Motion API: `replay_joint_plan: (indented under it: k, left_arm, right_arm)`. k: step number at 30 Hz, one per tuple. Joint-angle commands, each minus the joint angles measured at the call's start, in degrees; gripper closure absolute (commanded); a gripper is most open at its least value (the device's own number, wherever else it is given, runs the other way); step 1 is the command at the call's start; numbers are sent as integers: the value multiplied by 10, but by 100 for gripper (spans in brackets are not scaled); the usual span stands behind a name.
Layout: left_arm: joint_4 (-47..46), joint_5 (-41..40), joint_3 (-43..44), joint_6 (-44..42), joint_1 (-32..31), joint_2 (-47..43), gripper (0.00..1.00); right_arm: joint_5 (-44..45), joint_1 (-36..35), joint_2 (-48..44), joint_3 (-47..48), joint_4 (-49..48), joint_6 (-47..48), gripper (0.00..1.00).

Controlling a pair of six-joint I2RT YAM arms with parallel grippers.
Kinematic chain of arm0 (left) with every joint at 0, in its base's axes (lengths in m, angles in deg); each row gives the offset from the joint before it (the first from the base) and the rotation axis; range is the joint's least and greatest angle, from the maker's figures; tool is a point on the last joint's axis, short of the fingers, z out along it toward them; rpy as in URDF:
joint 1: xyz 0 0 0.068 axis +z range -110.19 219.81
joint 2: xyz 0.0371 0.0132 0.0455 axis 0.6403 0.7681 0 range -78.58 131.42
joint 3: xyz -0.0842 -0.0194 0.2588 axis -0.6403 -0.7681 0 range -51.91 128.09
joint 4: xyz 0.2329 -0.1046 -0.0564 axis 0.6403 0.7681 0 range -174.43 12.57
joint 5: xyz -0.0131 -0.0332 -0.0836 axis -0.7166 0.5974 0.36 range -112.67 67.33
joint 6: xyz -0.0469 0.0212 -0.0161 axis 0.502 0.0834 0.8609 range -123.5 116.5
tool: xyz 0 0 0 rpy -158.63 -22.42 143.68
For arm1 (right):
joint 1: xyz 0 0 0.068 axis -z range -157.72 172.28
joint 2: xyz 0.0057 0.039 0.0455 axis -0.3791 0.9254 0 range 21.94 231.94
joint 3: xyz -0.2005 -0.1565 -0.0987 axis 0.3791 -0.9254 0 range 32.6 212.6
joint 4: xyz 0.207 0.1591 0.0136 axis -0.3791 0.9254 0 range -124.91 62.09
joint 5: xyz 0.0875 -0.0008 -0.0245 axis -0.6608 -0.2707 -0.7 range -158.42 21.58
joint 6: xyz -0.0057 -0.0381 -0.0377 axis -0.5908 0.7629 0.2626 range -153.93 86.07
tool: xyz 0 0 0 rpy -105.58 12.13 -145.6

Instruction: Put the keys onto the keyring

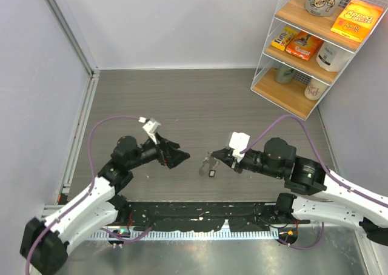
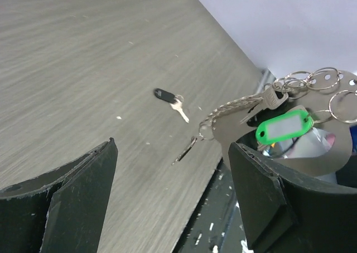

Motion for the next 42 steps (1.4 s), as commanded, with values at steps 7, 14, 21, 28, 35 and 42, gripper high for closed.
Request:
replay_joint_plan:
  k: [7, 14, 21, 28, 35, 42]
  left_arm:
    - [34, -32, 202, -155, -161, 239, 12]
    - [18, 53, 316, -183, -164, 420, 13]
    - [40, 144, 437, -235, -193, 545, 16]
    - [148, 186, 537, -356, -212, 629, 11]
    - [250, 226, 644, -419, -219, 718, 11]
    - [303, 229, 701, -471, -232, 769, 10]
  right_arm:
    - [43, -3, -82, 100, 180, -125, 94]
    - [-55, -3, -120, 119, 232, -189, 95]
    - [-95, -3, -139, 108, 238, -212, 95]
    - [-140, -4, -127, 102, 236, -213, 95]
    - [-174, -3, -122, 84, 224, -213, 94]
    - [-196, -3, -130, 75, 218, -206, 94]
